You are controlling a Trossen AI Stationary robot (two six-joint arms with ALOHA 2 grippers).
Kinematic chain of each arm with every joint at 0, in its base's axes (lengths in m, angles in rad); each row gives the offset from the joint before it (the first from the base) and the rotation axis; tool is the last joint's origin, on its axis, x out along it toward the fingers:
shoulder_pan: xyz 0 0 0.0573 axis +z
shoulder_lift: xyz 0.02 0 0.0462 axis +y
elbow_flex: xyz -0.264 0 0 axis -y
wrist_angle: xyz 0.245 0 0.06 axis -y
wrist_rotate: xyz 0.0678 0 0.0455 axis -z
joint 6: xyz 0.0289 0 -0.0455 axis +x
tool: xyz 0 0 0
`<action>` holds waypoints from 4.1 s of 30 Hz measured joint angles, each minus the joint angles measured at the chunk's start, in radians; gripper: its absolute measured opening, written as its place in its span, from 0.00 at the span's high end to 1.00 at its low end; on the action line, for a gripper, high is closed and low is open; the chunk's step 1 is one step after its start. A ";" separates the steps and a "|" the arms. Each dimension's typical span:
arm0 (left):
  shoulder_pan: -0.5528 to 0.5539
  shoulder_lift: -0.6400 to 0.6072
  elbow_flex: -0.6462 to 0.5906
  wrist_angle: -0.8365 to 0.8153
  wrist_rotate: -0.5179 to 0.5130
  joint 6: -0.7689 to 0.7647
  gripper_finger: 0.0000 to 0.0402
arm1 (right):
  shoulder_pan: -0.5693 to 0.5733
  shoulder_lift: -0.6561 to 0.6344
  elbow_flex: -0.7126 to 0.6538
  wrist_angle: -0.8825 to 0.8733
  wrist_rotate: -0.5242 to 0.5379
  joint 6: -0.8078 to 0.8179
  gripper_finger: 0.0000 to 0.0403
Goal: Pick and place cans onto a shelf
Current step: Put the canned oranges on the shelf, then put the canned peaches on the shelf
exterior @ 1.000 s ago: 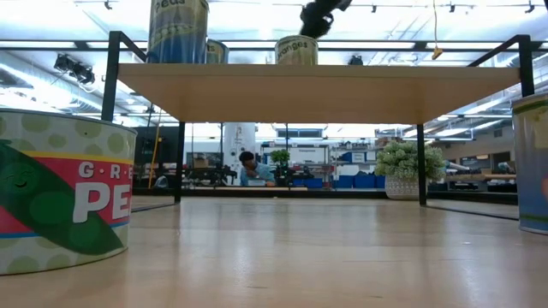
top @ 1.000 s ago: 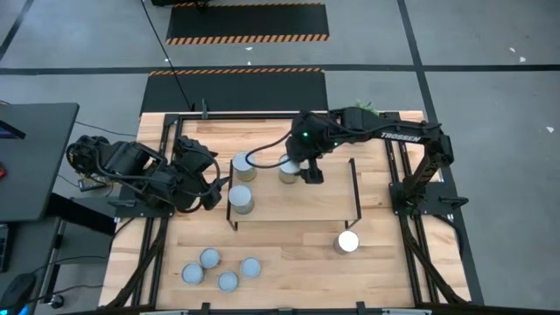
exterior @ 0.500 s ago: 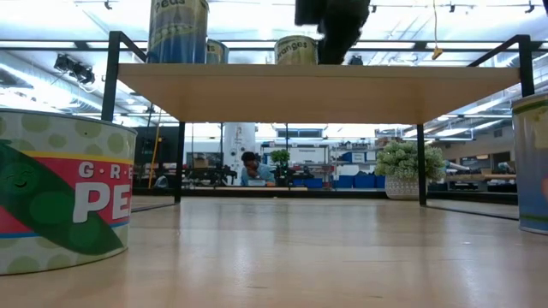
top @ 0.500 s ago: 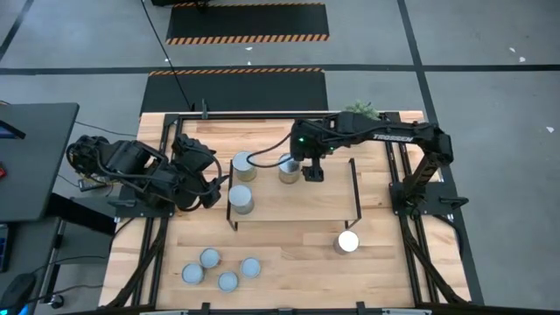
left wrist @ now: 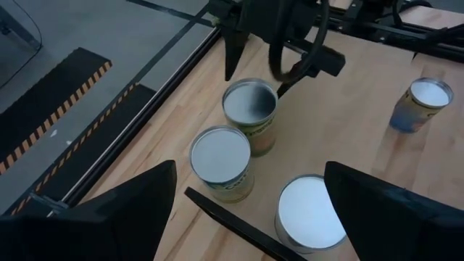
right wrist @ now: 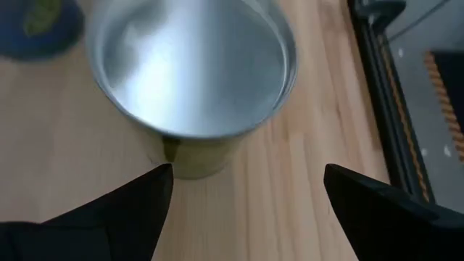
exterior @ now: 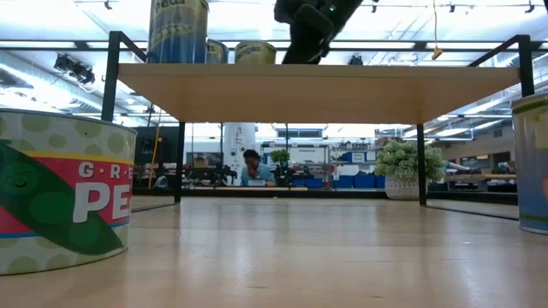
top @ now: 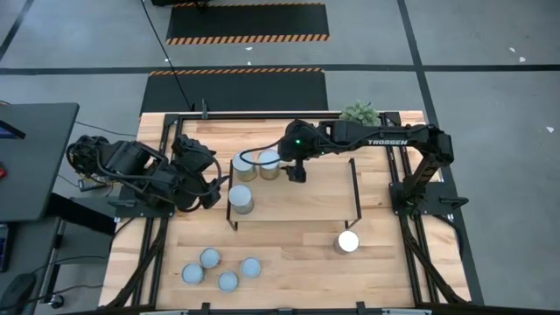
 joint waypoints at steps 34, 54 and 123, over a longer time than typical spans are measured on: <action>0.000 0.003 0.000 0.027 0.053 -0.023 0.11 | -0.031 0.000 0.006 0.008 -0.274 -0.147 0.09; 0.000 0.003 0.000 0.019 0.076 0.027 0.11 | 0.305 -0.012 0.061 -0.220 -0.182 0.097 0.09; 0.000 0.004 0.000 0.043 0.113 -0.008 0.11 | 1.149 -0.006 -0.607 -0.054 0.653 1.729 0.02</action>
